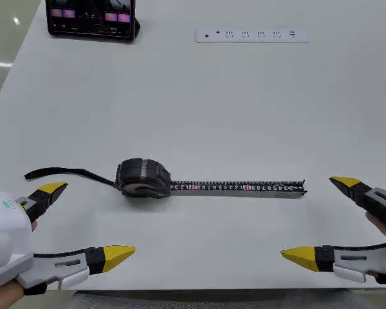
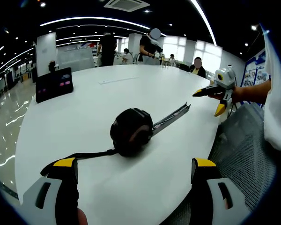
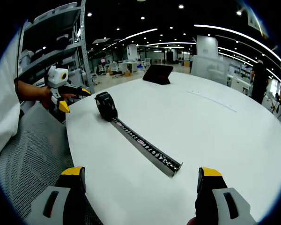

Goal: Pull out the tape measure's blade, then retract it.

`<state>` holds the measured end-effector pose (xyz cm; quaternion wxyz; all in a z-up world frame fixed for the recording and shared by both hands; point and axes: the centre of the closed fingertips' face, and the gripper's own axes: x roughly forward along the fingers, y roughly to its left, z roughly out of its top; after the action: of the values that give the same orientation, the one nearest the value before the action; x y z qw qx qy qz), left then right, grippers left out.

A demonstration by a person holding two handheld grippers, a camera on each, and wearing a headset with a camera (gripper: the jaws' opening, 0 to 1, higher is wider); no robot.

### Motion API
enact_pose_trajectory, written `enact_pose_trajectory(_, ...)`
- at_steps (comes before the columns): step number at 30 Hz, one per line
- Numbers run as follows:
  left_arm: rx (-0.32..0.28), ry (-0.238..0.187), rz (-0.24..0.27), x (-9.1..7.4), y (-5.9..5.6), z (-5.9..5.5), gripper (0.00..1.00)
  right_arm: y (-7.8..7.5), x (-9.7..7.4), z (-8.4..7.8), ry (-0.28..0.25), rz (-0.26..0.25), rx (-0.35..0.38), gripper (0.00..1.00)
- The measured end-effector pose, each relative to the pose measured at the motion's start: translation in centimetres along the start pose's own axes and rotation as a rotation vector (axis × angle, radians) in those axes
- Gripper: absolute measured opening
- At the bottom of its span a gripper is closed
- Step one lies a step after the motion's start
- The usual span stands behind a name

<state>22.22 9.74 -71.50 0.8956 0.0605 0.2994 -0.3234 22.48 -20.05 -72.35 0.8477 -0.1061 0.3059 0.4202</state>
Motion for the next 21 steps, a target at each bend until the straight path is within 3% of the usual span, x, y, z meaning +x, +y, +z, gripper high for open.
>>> enact_pose_trajectory(21,-0.009,0.0,0.008,-0.15,0.07,0.08,0.99,-0.05,-0.16,0.28,-0.008,-0.008,-0.001,0.99)
